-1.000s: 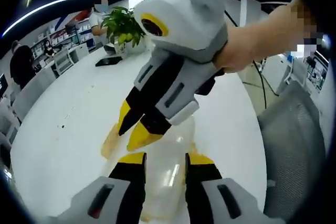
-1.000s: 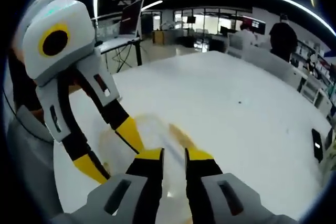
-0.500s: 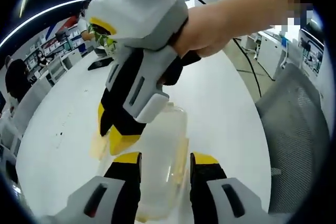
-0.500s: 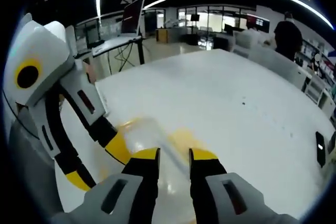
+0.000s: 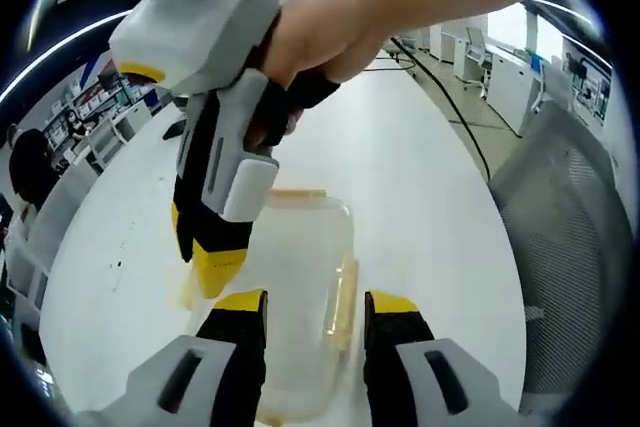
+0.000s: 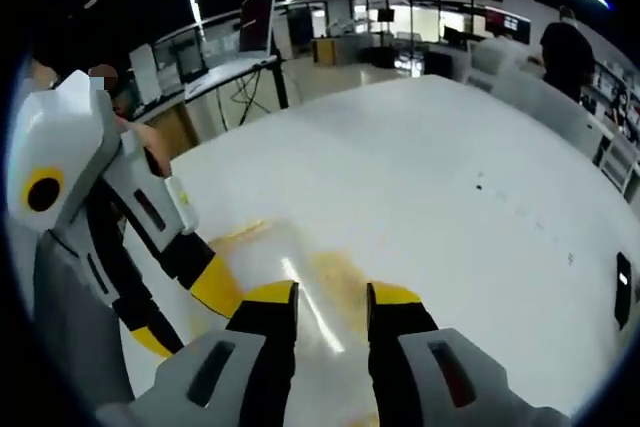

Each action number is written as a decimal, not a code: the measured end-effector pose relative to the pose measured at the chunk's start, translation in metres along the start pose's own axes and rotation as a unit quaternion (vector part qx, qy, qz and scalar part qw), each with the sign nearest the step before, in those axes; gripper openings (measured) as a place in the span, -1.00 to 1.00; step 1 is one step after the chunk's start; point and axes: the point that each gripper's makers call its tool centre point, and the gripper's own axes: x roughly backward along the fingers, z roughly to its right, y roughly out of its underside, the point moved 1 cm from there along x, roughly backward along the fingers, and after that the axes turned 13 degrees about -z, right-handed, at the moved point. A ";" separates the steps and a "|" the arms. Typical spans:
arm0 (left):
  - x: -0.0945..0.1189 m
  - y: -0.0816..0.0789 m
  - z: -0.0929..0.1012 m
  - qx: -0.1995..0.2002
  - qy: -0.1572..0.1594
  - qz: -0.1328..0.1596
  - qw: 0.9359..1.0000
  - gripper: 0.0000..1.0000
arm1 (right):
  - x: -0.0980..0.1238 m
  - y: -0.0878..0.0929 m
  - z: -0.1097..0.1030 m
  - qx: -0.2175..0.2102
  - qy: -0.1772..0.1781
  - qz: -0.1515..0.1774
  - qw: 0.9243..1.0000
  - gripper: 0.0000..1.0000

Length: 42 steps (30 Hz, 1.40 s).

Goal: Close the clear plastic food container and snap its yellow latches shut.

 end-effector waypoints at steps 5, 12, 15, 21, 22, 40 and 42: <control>-0.001 0.001 0.000 -0.010 -0.009 -0.002 1.000 -0.36 | -0.002 -0.002 0.000 0.008 -0.020 -0.011 1.000 -0.51; -0.002 0.001 -0.001 -0.027 -0.017 -0.008 0.999 -0.37 | -0.008 0.003 -0.012 0.061 -0.056 -0.045 0.996 -0.48; -0.003 0.001 -0.002 -0.030 -0.022 -0.009 0.999 -0.38 | -0.011 0.003 -0.013 0.077 -0.072 -0.059 0.993 -0.47; -0.004 0.001 -0.003 -0.038 -0.029 -0.012 0.999 -0.38 | -0.015 0.002 -0.008 0.077 -0.106 -0.081 0.988 -0.41; -0.004 0.001 -0.003 -0.038 -0.030 -0.012 0.999 -0.38 | -0.016 0.003 -0.009 0.073 -0.119 -0.085 0.987 -0.42; -0.005 0.001 -0.002 -0.061 -0.036 -0.015 0.997 -0.37 | -0.019 0.005 -0.004 0.063 -0.206 -0.112 0.970 -0.41; -0.005 0.001 -0.002 -0.070 -0.038 -0.017 0.997 -0.36 | -0.019 0.005 -0.004 0.065 -0.210 -0.115 0.969 -0.40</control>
